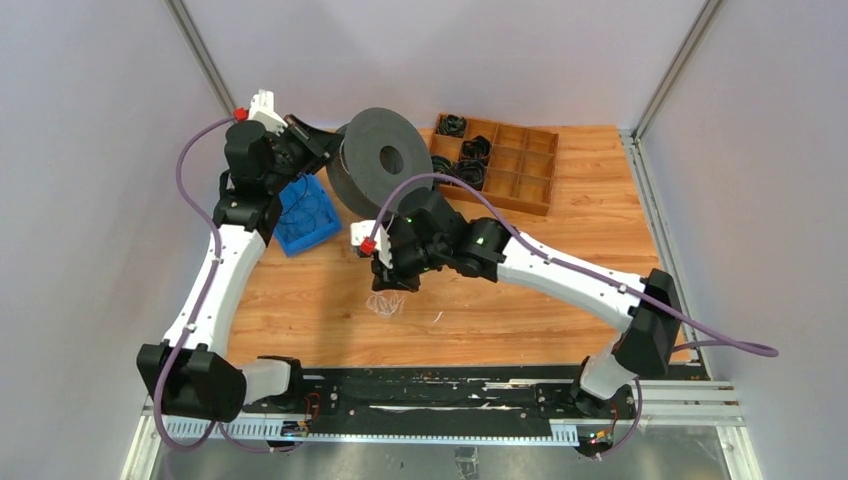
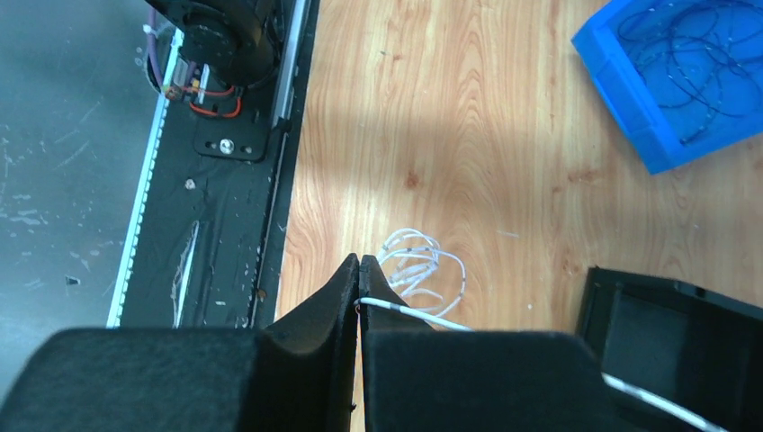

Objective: Wrap the cables
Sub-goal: Wrap the cable around the cable reel.

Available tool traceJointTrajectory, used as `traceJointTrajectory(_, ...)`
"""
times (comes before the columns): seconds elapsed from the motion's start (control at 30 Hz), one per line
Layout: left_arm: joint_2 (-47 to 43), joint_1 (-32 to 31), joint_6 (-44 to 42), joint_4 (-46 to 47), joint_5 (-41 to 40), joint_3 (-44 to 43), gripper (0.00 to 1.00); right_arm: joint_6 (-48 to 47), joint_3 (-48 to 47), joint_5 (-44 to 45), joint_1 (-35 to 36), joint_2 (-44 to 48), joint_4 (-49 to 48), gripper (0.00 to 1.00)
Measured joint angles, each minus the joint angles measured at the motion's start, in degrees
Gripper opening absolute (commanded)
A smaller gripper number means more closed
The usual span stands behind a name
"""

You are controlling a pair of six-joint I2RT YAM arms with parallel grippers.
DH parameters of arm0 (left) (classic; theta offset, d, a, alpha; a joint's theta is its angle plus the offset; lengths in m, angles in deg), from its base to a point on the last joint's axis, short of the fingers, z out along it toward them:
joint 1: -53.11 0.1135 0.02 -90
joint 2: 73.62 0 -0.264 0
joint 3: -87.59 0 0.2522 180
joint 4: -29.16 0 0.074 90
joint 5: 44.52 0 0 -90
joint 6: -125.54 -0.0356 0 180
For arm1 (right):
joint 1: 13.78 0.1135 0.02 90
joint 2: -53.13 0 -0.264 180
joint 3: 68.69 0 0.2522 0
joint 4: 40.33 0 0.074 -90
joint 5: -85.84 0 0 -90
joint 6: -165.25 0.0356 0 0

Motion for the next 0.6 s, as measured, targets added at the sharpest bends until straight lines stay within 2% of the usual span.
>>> traceJointTrajectory(0.23,-0.66,-2.19,-7.43,-6.36,-5.22,-3.67,0.0,-3.32,-0.61,5.07,-0.55,5.53,6.08,0.01)
traceJointTrajectory(0.6,-0.79,-12.46,-22.93,-13.97,-17.2,-8.76,0.0,-5.09,-11.5,7.39,-0.94,5.62,14.47,0.01)
